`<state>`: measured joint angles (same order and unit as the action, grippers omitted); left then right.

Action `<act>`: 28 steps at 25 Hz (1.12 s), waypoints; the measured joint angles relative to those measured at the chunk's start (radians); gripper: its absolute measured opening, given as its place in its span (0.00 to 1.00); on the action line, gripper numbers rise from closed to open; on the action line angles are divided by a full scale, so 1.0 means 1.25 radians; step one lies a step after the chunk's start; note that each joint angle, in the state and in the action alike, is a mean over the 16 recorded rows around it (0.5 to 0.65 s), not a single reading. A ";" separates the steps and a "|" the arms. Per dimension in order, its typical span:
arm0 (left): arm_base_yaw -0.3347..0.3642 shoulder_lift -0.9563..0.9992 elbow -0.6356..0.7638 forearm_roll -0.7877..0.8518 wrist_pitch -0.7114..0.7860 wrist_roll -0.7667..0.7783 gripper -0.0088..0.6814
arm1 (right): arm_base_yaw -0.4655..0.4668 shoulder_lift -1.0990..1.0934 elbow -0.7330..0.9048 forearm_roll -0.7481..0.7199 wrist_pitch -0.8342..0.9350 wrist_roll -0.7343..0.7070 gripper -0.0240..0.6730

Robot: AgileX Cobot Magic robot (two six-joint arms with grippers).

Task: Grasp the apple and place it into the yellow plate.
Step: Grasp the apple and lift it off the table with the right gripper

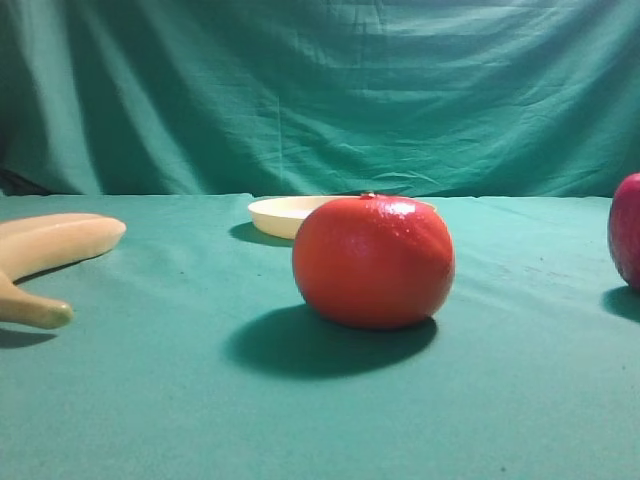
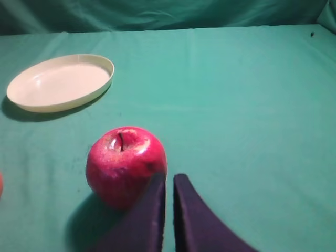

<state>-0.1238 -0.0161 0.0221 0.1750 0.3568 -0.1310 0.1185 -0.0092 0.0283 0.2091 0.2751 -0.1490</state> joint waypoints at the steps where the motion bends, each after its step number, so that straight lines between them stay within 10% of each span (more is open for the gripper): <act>1: 0.000 0.000 0.000 0.000 0.000 0.000 0.01 | 0.000 0.000 0.000 0.007 -0.026 0.000 0.10; 11: 0.000 0.000 0.000 0.000 0.000 0.000 0.01 | 0.000 0.092 -0.114 0.068 -0.153 -0.071 0.10; 28: 0.000 0.000 0.000 0.000 0.000 0.000 0.01 | 0.048 0.608 -0.476 0.055 0.385 -0.177 0.10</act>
<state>-0.1238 -0.0161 0.0221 0.1750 0.3568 -0.1310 0.1781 0.7506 -0.5665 0.2781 0.7565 -0.3703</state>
